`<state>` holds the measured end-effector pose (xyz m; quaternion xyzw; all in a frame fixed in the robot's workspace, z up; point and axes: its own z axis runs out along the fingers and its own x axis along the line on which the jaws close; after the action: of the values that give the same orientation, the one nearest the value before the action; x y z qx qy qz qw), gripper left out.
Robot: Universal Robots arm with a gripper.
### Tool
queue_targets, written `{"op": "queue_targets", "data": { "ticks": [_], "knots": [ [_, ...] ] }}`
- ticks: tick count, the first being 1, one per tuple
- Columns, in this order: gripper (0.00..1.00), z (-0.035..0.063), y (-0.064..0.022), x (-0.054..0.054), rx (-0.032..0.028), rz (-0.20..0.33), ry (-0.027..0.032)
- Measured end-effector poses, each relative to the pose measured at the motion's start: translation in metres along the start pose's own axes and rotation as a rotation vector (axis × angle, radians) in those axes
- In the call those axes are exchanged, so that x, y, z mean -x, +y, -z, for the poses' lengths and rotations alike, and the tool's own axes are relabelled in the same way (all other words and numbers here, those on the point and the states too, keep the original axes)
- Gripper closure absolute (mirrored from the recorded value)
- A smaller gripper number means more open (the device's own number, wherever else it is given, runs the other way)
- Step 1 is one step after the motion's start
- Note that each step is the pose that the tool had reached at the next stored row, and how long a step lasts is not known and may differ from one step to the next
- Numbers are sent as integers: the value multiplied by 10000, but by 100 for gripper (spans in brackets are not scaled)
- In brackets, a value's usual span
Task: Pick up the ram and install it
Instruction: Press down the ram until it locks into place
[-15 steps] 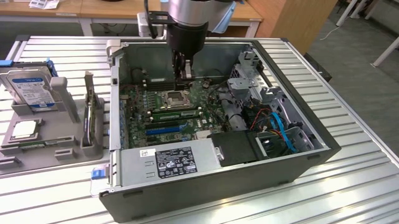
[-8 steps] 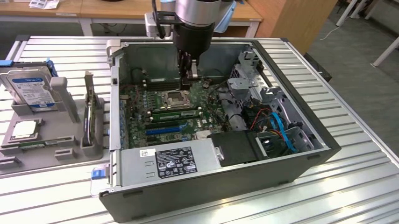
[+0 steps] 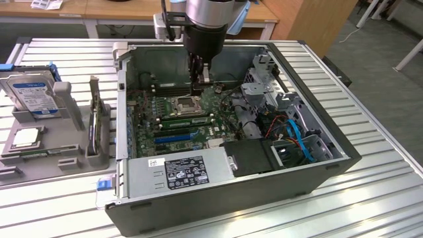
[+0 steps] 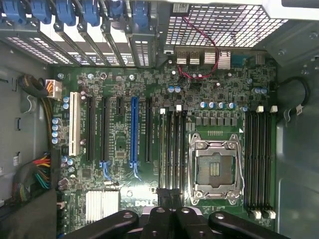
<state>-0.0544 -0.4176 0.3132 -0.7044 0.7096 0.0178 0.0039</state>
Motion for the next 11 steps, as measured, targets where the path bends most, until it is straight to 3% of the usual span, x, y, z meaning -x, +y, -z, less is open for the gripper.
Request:
{"op": "queue_targets", "data": {
  "ticks": [11],
  "knots": [
    [90,35,1,1,1,-1,2]
  ]
}}
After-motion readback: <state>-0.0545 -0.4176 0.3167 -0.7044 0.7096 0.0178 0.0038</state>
